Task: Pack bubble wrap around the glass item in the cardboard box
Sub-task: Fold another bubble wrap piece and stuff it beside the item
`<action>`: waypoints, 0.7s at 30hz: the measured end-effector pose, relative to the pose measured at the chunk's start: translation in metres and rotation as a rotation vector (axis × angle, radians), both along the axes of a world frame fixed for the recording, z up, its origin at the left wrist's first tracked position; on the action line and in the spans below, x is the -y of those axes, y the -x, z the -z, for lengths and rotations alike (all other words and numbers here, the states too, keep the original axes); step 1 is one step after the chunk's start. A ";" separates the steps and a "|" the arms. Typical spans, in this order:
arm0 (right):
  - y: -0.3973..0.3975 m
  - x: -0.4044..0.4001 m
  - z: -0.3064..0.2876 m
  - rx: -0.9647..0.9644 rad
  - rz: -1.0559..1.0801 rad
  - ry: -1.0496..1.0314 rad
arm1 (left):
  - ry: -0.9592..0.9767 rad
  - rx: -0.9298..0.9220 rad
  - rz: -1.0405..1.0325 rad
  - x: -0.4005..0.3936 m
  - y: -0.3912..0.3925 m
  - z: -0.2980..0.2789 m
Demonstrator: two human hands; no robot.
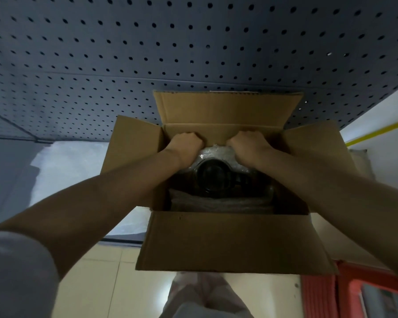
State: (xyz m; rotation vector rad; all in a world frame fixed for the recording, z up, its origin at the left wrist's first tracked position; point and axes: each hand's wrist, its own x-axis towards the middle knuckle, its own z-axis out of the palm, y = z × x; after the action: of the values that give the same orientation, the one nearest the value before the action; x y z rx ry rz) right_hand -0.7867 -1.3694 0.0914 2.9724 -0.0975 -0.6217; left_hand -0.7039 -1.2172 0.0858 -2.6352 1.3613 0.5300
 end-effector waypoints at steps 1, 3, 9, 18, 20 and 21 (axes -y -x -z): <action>0.001 0.000 -0.001 -0.009 0.002 -0.001 | 0.002 -0.015 0.000 -0.001 0.000 -0.001; 0.002 0.001 -0.002 -0.028 0.005 0.001 | -0.009 -0.051 0.017 -0.007 0.000 -0.004; 0.006 0.000 0.001 -0.037 0.001 0.037 | 0.001 -0.081 -0.027 -0.009 0.006 -0.003; 0.002 -0.003 0.019 -0.129 0.021 0.052 | -0.039 -0.063 -0.047 0.011 0.007 0.021; 0.001 -0.001 0.020 -0.136 0.039 0.041 | -0.055 -0.062 -0.050 0.011 0.004 0.022; 0.001 -0.001 0.019 -0.133 0.047 0.035 | -0.060 -0.059 -0.051 0.011 0.001 0.022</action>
State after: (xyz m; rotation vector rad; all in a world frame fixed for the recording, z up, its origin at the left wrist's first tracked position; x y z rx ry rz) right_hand -0.7873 -1.3687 0.0727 2.8933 -0.1658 -0.8122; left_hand -0.7050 -1.2280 0.0643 -2.6327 1.2757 0.6501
